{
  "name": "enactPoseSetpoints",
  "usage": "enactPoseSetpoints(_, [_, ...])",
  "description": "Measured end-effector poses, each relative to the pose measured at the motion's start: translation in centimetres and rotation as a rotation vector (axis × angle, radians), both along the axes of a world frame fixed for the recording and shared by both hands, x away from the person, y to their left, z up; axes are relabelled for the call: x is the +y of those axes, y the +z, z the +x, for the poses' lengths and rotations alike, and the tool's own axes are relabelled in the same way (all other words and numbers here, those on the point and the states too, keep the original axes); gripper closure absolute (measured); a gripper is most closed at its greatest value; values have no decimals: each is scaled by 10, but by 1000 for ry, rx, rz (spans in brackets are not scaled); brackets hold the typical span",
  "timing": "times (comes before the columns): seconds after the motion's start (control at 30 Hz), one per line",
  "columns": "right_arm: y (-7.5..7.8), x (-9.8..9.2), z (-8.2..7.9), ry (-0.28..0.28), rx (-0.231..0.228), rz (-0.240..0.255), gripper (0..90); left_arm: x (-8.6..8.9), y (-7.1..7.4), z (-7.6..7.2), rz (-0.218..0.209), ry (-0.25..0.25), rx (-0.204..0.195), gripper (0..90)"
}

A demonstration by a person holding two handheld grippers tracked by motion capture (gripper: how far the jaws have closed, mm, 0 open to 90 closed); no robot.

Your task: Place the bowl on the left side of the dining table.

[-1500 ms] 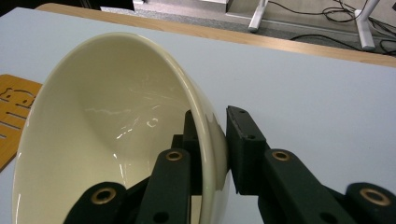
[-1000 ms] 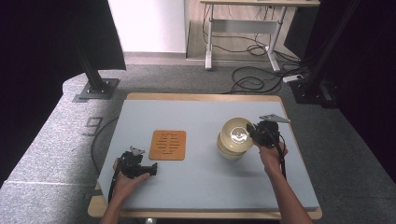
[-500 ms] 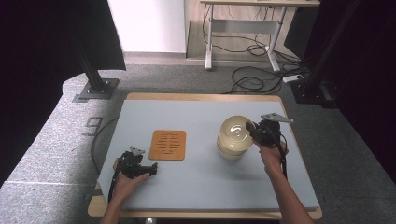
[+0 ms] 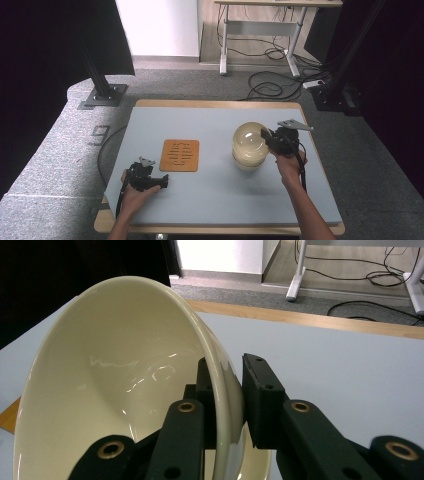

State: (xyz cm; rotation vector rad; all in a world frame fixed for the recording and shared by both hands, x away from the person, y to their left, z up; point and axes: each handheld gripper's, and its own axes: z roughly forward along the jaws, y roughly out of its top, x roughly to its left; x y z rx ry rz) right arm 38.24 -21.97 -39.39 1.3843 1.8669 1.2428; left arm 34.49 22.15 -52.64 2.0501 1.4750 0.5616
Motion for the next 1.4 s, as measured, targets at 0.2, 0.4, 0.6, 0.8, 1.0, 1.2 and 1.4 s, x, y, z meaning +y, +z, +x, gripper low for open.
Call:
enactPoseSetpoints(0.2, [10, 0, -2, -1, -12, 3, 783, 0, 0, 0, 0, 1, 0, 0])
enactPoseSetpoints(0.4, [17, 1, -3, 1, -20, 4, 792, 0, 0, 0, 0, 0, 0, 0])
enactPoseSetpoints(0.6, [19, 5, -3, 14, -23, 5, 793, 0, 0, 0, -1, 1, 0, 0])
enactPoseSetpoints(0.8, [21, 9, -2, 17, -25, 5, 792, 0, 0, 0, 0, 0, 0, 0])
enactPoseSetpoints(1.0, [22, 11, -2, 20, -24, 9, 792, 0, 0, 0, -1, 1, 0, 0])
enactPoseSetpoints(1.2, [25, 17, -3, 46, -32, 9, 792, 0, 0, 0, 0, 0, 0, 0])
enactPoseSetpoints(1.4, [27, 25, -3, 58, -36, 9, 792, 0, 0, 0, 0, 0, 0, 0])
